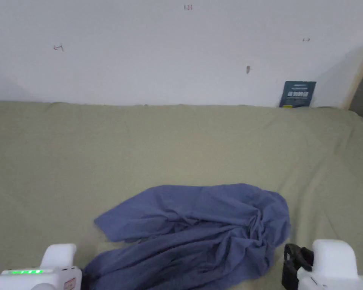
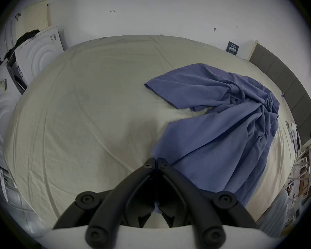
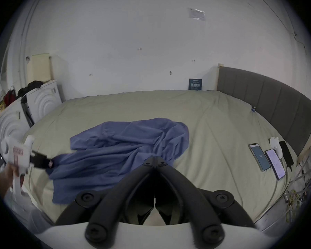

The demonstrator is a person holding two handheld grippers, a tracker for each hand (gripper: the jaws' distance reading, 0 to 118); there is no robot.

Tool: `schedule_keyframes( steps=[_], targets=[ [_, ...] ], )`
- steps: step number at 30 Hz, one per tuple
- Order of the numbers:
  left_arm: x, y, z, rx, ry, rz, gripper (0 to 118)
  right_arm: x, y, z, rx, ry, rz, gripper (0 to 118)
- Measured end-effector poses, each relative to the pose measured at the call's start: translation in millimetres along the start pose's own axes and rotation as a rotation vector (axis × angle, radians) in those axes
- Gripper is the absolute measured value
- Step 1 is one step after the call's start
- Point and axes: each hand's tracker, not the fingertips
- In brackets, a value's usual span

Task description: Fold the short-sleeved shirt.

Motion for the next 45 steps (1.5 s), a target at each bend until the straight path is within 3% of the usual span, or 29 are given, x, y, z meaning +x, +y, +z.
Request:
schedule_keyframes(
  steps=[5, 12, 13, 14, 15, 16, 18, 20, 23, 25, 26, 27, 29, 30, 31, 32, 34, 37, 42, 45],
  targets=[
    [2.6, -4.8, -0.2, -0.022, -0.008, -0.003, 0, 37.4, 61.2, -83.8, -0.067, -0.028, 0.034, 0],
    [-1.8, -7.1, -6.9, -0.024, -0.032, 0.017, 0, 85.2, 127.0, -241.5, -0.208, -0.069, 0.222, 2],
    [-1.2, -7.2, -7.4, -0.025, -0.034, 0.019, 0, 80.5, 130.4, -251.1, -0.219, -0.078, 0.221, 18],
    [-0.5, -7.4, -8.0, -0.027, -0.034, 0.020, 0, 83.4, 134.5, -270.2, -0.272, -0.064, 0.212, 57],
    [0.1, -7.8, -8.2, -0.025, -0.029, 0.019, 0, 86.0, 134.7, -288.3, -0.337, -0.010, 0.172, 113],
    [-7.6, -6.4, -11.7, -0.025, -0.028, 0.018, 0, 82.3, 134.2, -299.0, -0.272, 0.048, 0.176, 118],
    [-9.0, -6.8, -13.3, -0.025, -0.027, 0.010, 0, 83.3, 114.4, -333.5, -0.404, 0.049, 0.186, 117],
    [-6.3, -6.3, -12.7, -0.026, -0.027, 0.010, 0, 78.3, 98.7, -353.0, -0.434, 0.024, 0.240, 117],
    [-5.3, -5.1, -15.3, -0.035, -0.030, -0.009, 0, 67.6, 110.0, -367.1, -0.564, -0.015, 0.286, 117],
    [-5.8, -5.5, -17.6, -0.038, -0.027, -0.015, 0, 62.1, 92.8, -366.4, -0.683, -0.042, 0.332, 102],
    [-5.2, -5.8, -18.5, -0.039, -0.026, -0.019, 0, 59.7, 88.8, -360.7, -0.659, 0.009, 0.266, 98],
    [-3.5, -6.1, -19.5, -0.039, -0.022, -0.027, 0, 53.4, 98.6, -352.9, -0.624, -0.061, 0.249, 88],
    [0.0, -6.5, -20.6, -0.041, -0.013, -0.031, 0, 47.1, 105.2, -356.1, -0.642, 0.016, 0.300, 49],
    [0.9, -6.2, -20.6, -0.042, -0.008, -0.035, 0, 41.6, 109.9, -350.1, -0.623, 0.007, 0.341, 7],
    [1.2, -6.0, -20.3, -0.042, -0.009, -0.035, 0, 38.7, 112.2, -346.1, -0.603, -0.042, 0.395, 7],
    [4.8, -5.2, -18.2, -0.043, -0.008, -0.029, 0, 42.1, 114.6, -338.6, -0.585, -0.036, 0.396, 7],
    [5.1, -2.7, -15.4, -0.048, -0.010, -0.018, 0, 38.7, 118.7, -298.8, -0.542, 0.015, 0.284, 7],
    [4.3, 3.1, -3.2, -0.039, 0.003, 0.018, 0, 61.3, 143.7, -266.0, -0.471, 0.051, 0.221, 7],
    [-12.5, 30.8, 36.0, 0.057, 0.017, 0.072, 0, 88.3, 188.8, -174.2, -0.346, 0.051, 0.194, 7],
    [-15.2, 55.8, 68.1, 0.150, 0.074, 0.030, 0, 102.2, 210.1, -123.8, -0.270, 0.047, 0.155, 7]
  ],
)
